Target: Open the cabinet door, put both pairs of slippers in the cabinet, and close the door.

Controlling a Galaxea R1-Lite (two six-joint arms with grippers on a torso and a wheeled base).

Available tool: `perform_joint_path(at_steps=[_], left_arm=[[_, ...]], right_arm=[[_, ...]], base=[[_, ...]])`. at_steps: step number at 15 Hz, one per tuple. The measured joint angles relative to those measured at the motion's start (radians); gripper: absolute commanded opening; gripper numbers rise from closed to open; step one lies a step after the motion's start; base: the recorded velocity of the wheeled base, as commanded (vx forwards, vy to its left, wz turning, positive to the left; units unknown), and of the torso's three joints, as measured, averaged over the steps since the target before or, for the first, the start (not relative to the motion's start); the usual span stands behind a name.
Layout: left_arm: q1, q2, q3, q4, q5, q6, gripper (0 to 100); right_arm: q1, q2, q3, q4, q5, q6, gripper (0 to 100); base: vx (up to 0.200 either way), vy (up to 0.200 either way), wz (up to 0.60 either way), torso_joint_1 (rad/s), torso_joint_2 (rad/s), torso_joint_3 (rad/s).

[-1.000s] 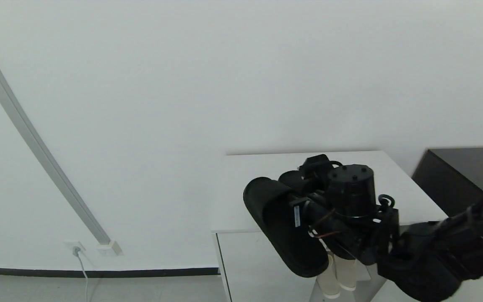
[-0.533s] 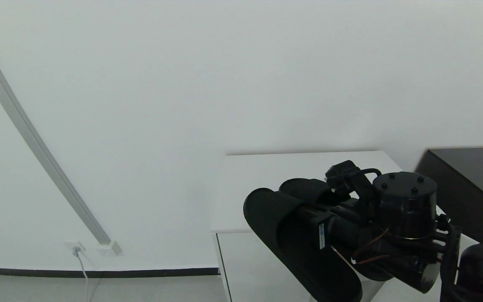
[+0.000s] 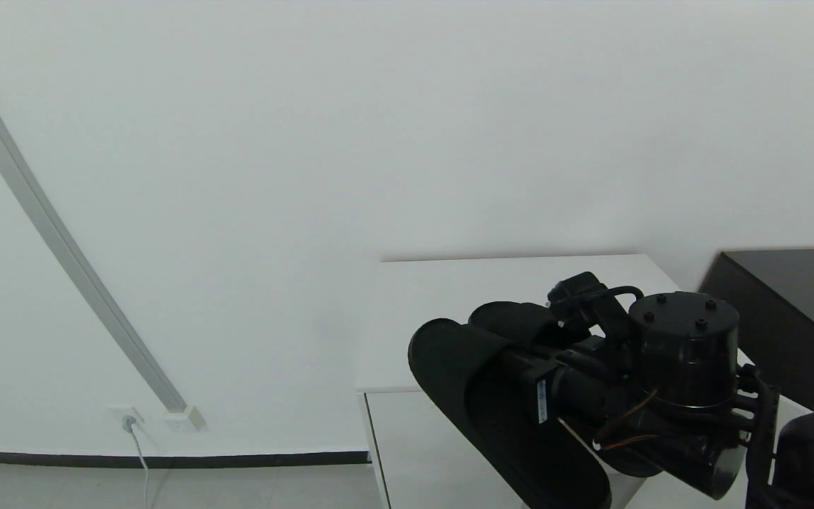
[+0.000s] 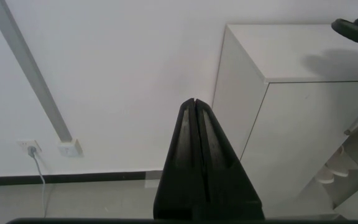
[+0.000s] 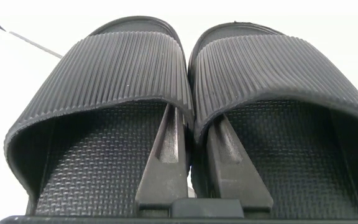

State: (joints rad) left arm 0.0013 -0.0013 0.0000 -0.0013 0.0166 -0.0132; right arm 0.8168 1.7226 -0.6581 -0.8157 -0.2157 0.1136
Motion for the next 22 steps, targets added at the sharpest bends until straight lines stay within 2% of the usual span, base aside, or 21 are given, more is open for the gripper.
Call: perform_joint_path(at_steps=[9,22], left_arm=[[0.0,0.0,0.0,0.0,0.001,-0.002,0],[0.0,0.0,0.0,0.0,0.001,-0.001,0]], right_arm=[[0.01,0.0,0.003,-0.001,-0.001,0.001,0],[0.011,0.0,0.015,-0.004,-0.002,0.001,0]], base=[[-0.2,0.0,0.0,0.001,0.0,0.004],[0.0,0.0,0.0,0.0,0.0,0.0]])
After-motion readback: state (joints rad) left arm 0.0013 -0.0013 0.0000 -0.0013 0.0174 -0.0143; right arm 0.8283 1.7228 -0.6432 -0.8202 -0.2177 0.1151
